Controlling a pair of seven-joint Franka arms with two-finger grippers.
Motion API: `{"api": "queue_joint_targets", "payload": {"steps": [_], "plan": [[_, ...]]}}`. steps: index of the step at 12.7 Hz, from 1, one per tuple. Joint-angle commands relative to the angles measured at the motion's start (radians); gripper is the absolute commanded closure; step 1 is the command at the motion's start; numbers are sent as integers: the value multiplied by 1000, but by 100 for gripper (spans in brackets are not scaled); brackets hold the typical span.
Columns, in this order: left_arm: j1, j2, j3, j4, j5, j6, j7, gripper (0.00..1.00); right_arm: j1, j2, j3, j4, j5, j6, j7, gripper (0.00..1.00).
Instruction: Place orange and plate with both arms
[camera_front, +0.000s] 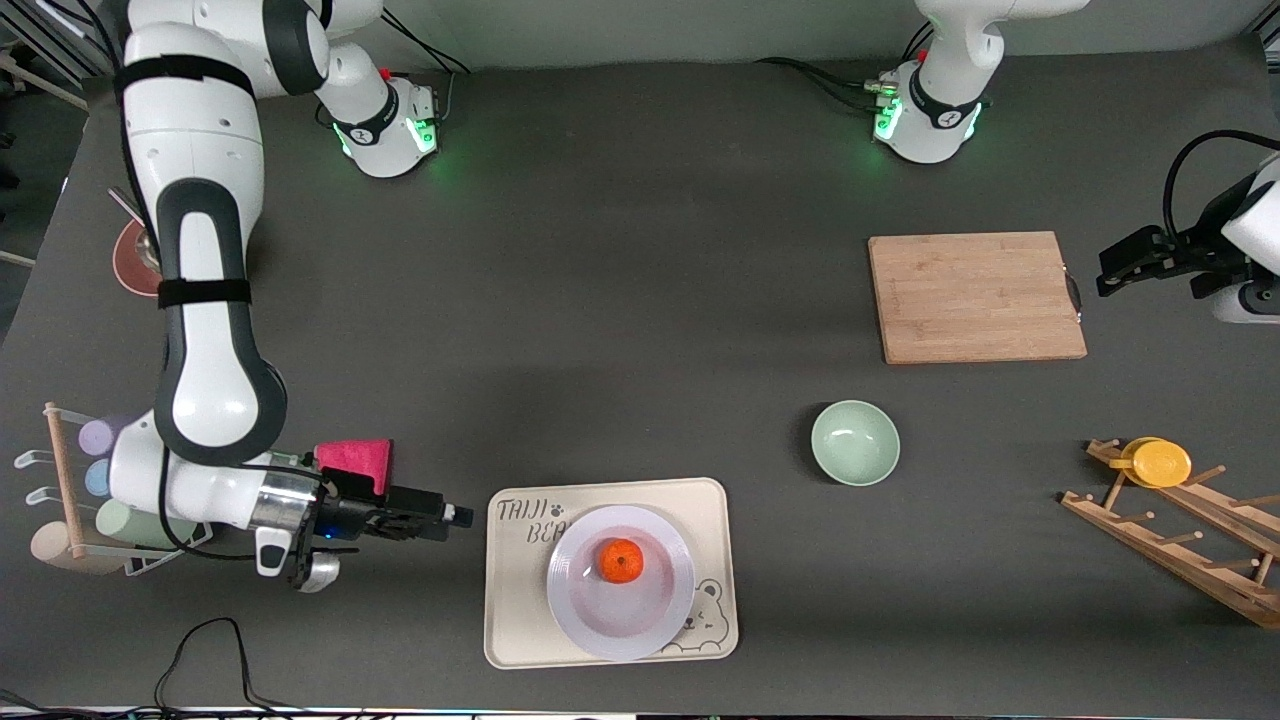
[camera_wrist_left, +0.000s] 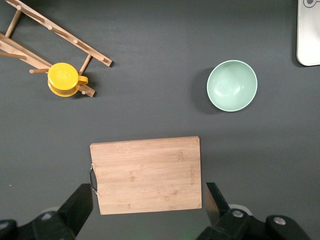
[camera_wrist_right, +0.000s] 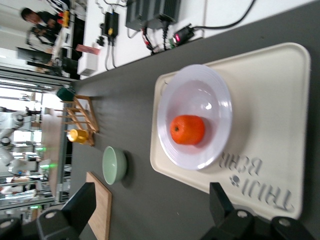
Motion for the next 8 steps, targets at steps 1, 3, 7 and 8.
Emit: {"api": "queue_joint_targets", "payload": {"steps": [1,3,7,8], "plan": [[-15,-13,4,3,21,-2,-18,0,22,-140,-9,-116,-199,8,123,0],[-13,-13,4,3,21,0,-18,0,30,-222,-7,-168,-368,7,200,0],[-13,-11,4,5,20,-2,-18,0,45,-372,-9,-262,-687,-43,331,0],[-13,-11,4,5,20,-2,-18,0,43,-392,-9,-262,-767,-88,366,0]]}}
